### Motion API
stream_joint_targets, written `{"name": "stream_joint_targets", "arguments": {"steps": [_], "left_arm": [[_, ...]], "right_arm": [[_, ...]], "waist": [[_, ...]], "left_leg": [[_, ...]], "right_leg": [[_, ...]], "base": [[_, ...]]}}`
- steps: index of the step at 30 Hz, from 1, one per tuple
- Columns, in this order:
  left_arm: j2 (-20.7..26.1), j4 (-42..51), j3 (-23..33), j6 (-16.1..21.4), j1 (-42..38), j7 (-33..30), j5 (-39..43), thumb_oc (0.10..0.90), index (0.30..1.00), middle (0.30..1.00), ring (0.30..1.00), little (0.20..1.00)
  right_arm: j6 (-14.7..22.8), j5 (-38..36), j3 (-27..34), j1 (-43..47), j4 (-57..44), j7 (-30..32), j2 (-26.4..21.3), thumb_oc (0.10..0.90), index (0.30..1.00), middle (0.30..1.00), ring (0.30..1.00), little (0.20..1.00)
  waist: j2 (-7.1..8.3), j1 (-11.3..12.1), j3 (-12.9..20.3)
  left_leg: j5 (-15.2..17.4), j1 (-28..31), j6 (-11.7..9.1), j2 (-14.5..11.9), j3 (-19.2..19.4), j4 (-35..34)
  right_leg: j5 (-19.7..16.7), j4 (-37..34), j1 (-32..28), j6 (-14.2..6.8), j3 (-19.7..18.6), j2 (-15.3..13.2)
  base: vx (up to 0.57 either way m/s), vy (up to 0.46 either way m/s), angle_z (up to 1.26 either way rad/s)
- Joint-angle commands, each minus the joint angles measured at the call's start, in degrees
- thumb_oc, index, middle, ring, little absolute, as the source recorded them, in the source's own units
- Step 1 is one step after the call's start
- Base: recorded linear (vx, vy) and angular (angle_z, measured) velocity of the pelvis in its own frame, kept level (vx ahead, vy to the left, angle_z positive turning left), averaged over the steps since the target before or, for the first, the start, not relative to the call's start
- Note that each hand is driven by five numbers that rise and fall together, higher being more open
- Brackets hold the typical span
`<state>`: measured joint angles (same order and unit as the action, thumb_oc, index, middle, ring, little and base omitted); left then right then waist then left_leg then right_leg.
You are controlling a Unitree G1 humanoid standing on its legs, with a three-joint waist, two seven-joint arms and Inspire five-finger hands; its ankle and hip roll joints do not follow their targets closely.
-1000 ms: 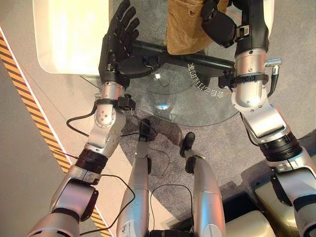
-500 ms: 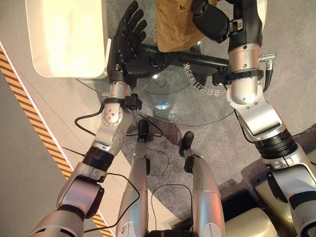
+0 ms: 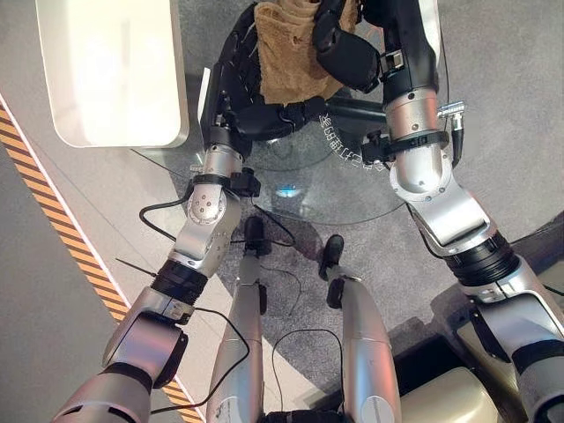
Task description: Wipe the table with a cloth and put it in the basket.
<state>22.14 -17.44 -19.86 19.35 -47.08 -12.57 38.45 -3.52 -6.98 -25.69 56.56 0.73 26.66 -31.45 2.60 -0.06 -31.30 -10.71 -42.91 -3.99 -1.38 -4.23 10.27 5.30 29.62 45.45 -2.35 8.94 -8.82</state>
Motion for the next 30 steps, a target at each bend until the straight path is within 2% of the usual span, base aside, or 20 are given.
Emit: {"name": "stream_joint_targets", "arguments": {"steps": [1,16,30], "left_arm": [[-1.55,3.11,-0.36,5.62,-8.12,0.30,-2.88,0.800,0.900,0.900,0.900,0.900],[-2.36,1.70,-1.06,5.60,-8.51,-0.72,-5.31,0.800,0.900,0.900,0.900,0.900],[-0.74,-0.75,-2.06,6.10,-9.82,-4.33,-10.67,0.800,0.900,0.900,0.900,0.900]], "right_arm": [[9.25,-0.90,4.66,13.00,-13.85,0.04,1.27,0.100,0.300,0.300,0.300,0.200],[9.38,-0.76,4.34,13.33,-14.85,-1.08,2.32,0.100,0.300,0.300,0.300,0.200],[9.88,-2.43,4.02,14.15,-15.13,-1.99,2.59,0.100,0.300,0.300,0.300,0.200]], "waist": [[2.21,0.90,1.50],[1.96,0.62,1.50],[1.83,0.59,1.50]], "left_leg": [[8.06,4.41,1.98,1.48,5.25,5.61],[7.72,4.68,1.85,1.33,5.41,5.17],[7.51,5.00,1.72,1.17,5.43,4.96]], "right_leg": [[-6.86,-12.06,-7.25,-1.39,-1.59,3.10],[-6.86,-12.32,-7.47,-1.31,-1.81,3.08],[-6.90,-12.36,-7.72,-1.29,-1.87,3.03]], "base": [[0.00,0.000,0.00],[0.00,0.000,0.00],[0.00,0.000,0.00]]}}
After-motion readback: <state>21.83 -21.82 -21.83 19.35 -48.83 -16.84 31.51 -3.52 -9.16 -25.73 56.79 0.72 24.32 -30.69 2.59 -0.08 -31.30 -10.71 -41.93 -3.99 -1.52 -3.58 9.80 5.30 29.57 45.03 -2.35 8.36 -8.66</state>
